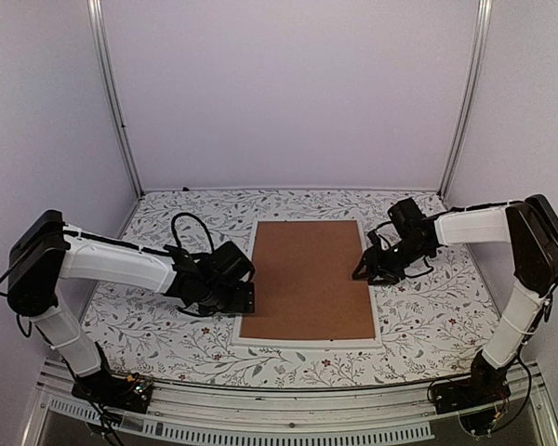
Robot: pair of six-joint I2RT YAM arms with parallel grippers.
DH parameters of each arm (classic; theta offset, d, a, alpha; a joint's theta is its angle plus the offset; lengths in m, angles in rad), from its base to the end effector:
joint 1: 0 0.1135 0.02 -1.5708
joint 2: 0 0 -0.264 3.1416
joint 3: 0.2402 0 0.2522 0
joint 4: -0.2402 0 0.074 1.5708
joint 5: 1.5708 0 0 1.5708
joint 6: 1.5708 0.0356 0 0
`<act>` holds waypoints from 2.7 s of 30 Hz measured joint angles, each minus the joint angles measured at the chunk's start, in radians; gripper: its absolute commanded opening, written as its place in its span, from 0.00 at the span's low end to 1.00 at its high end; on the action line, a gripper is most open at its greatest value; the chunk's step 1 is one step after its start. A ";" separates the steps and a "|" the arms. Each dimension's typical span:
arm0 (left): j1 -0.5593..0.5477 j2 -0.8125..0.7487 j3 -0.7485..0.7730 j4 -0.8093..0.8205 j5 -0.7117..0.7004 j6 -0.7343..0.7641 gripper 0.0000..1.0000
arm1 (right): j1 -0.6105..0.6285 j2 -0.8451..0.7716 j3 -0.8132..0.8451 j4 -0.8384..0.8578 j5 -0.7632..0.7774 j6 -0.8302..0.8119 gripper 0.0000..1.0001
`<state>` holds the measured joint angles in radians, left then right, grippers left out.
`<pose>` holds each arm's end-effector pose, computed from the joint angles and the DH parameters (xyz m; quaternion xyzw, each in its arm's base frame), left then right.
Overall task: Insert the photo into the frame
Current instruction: Place the backboard on the frame body, then adjust the backboard on the frame body.
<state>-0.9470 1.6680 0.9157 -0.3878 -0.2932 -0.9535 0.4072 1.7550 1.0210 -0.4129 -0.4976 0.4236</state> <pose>0.1898 -0.2461 0.1545 -0.0343 0.9663 -0.0890 0.2390 0.2997 0.1478 0.1575 -0.0440 0.9479 0.3025 0.0894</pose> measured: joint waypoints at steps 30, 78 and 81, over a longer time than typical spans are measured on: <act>0.045 -0.006 0.002 -0.025 -0.021 0.042 0.88 | 0.103 0.000 0.072 -0.103 0.204 0.006 0.55; 0.121 -0.037 0.012 -0.036 -0.002 0.116 0.87 | 0.103 -0.003 0.055 -0.165 0.408 -0.047 0.39; 0.121 -0.037 0.012 -0.036 -0.002 0.116 0.87 | 0.103 0.019 0.064 -0.164 0.416 -0.049 0.39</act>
<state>-0.8261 1.6306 0.9276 -0.4240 -0.2955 -0.8379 0.5102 1.7737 1.0855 -0.5770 -0.0818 0.3748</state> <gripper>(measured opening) 0.874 0.390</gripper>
